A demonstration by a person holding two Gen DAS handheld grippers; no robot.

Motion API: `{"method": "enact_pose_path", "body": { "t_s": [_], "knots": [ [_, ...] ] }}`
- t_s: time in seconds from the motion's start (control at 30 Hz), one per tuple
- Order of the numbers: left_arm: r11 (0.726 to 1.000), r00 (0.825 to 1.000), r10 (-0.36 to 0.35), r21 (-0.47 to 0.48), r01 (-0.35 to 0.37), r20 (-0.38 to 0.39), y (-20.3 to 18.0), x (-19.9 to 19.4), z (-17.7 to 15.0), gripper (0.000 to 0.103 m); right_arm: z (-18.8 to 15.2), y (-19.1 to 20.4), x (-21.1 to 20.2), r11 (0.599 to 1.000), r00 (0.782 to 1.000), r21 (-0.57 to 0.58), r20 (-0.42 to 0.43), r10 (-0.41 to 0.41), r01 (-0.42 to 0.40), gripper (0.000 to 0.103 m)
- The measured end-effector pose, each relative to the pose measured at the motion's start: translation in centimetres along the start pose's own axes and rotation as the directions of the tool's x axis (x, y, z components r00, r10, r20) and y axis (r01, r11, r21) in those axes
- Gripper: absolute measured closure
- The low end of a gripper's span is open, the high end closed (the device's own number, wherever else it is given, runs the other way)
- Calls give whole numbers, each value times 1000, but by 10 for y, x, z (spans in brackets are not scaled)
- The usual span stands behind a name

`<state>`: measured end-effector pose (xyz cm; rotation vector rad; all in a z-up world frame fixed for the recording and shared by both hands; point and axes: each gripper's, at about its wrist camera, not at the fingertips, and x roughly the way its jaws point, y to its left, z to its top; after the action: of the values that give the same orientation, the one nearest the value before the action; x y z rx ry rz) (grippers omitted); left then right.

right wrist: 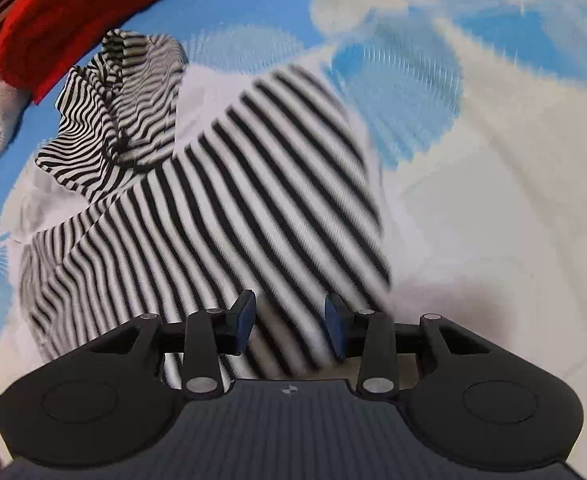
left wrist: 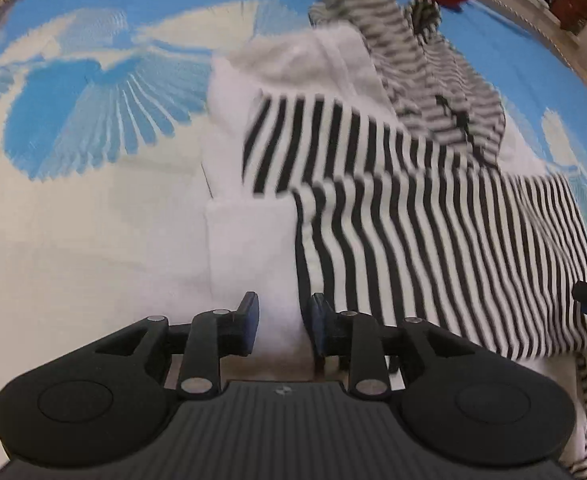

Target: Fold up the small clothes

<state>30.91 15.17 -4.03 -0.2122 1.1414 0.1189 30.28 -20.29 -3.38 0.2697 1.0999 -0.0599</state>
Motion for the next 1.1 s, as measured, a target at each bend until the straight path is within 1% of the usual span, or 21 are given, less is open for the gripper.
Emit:
{"method": "enact_pose_path", "body": {
  "t_s": [0.07,0.1,0.13,0.17,0.27,0.3,0.33,0.43,0.47,0.53,0.63,0.67,0.73,0.87,0.9,0.93,0.97,1.1],
  "knots": [
    [999,999,-22,-29,23,48,-2,-12,4,67,2,9,-8,998,999,-70,53,12,-8,58],
    [998,998,-33,-43,35,59,-1,-14,5,65,3,11,-9,996,998,-89,64,12,-6,57],
    [998,998,-35,-53,38,57,-2,-14,6,65,3,11,-6,995,998,-95,58,6,-1,54],
    [998,998,-31,-58,34,48,-3,-11,6,65,3,9,-2,996,999,-87,38,-2,5,54],
    [998,1000,-11,-62,11,-7,-5,1,3,65,1,-5,18,1000,998,-4,-61,-30,30,54],
    [998,1000,-9,-65,8,-19,-4,3,1,65,0,-7,20,999,997,9,-69,-41,42,54],
    [998,1000,-5,-67,4,-19,-3,1,-1,65,0,-5,18,999,997,5,-58,-48,49,54],
    [998,1000,-15,-54,16,17,-7,-8,2,64,2,7,6,998,999,-50,-1,-36,36,54],
    [999,999,-18,-47,20,31,-8,-10,3,60,2,10,4,998,1000,-61,5,-24,25,53],
    [999,999,-14,-44,16,34,-8,-10,2,58,2,11,8,998,1000,-64,-19,-23,21,51],
    [998,1000,-4,-60,4,2,-6,-5,1,58,-2,3,22,999,995,-8,-93,-34,33,51],
    [998,1000,1,-60,0,2,-6,-5,1,58,-2,2,23,999,995,3,-98,-37,38,51],
    [999,1000,8,-53,-6,28,-7,-12,3,58,0,8,16,999,997,-17,-71,-41,39,51],
    [999,994,-3,-38,7,113,-15,-36,12,57,5,23,-6,996,999,-82,24,-30,31,51],
    [999,991,-7,-35,12,132,-17,-42,14,55,6,27,-12,994,998,-99,51,-28,34,51],
    [999,989,-7,-30,11,146,-20,-46,16,50,7,31,-17,993,997,-114,75,-29,38,51],
    [1000,987,-3,-23,7,163,-22,-51,18,47,8,34,-22,991,995,-129,97,-30,42,51],
    [1000,976,9,11,-11,218,-30,-61,24,44,9,48,-38,976,983,-206,179,-31,68,51]
  ]
}}
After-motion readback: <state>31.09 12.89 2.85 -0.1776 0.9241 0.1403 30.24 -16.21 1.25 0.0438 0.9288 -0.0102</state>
